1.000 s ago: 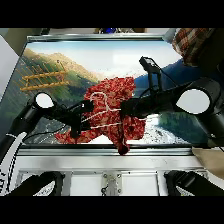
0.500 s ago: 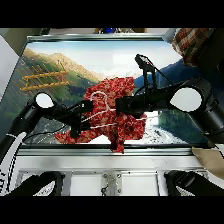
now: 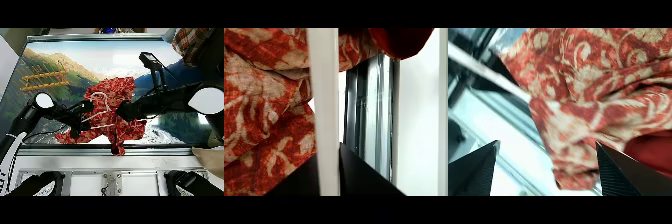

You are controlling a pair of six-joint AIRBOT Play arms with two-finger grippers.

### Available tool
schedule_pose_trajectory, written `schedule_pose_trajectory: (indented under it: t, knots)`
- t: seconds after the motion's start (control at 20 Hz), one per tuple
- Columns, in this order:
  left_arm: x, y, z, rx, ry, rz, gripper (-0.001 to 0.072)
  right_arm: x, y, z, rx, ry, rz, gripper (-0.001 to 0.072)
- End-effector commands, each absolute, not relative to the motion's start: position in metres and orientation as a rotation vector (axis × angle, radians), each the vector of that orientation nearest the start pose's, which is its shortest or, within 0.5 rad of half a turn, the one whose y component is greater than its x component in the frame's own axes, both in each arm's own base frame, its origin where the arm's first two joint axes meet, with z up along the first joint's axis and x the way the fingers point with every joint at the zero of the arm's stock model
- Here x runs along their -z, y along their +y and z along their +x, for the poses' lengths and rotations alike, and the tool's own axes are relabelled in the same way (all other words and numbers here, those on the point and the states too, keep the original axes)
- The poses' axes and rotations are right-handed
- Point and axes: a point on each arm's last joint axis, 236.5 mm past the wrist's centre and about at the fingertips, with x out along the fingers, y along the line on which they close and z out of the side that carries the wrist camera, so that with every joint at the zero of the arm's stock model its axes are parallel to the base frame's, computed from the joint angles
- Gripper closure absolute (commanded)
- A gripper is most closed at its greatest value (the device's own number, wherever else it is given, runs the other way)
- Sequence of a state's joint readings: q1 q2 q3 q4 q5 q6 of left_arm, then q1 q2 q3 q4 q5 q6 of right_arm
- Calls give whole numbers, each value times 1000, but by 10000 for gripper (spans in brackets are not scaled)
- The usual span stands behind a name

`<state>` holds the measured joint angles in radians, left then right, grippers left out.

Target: Fold the clothes and pants, and hang the long-sleeved shirts on hangers.

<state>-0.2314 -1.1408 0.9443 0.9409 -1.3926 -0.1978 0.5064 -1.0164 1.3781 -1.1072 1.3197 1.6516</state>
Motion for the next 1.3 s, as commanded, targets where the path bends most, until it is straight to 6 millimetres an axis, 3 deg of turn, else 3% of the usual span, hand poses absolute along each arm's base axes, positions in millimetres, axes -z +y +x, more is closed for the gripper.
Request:
schedule_pose_trajectory:
  t: [0.0, 0.25, 0.4, 0.5, 0.6, 0.7, 0.8, 0.95, 1.05, 1.25]
  knots:
    - [-21, -197, 234, 1494, 902, 622, 686, -209, 239, 249, -986, 1011, 52, 44]
    - [-22, -195, 227, 1517, 918, 617, 686, -221, 171, 289, -1060, 793, 155, 58]
    - [-22, -195, 227, 1517, 917, 617, 686, -208, 128, 310, -963, 760, 289, 58]
    - [-22, -195, 227, 1517, 917, 617, 686, -204, 110, 317, -898, 791, 378, 57]
    - [-22, -195, 227, 1517, 918, 617, 686, -201, 106, 310, -988, 716, 219, 57]
    - [-22, -195, 227, 1517, 917, 617, 686, -192, 112, 287, -1176, 624, 79, 57]
    - [-22, -195, 228, 1517, 917, 617, 686, -181, 112, 277, -1284, 537, 95, 57]
    - [-22, -195, 228, 1516, 917, 617, 686, -144, 113, 268, -1357, 534, 129, 57]
    - [-22, -195, 228, 1516, 918, 618, 685, -141, 120, 259, -1436, 413, 113, 57]
    - [-22, -195, 228, 1516, 917, 617, 686, -126, 122, 256, -1453, 408, 139, 57]
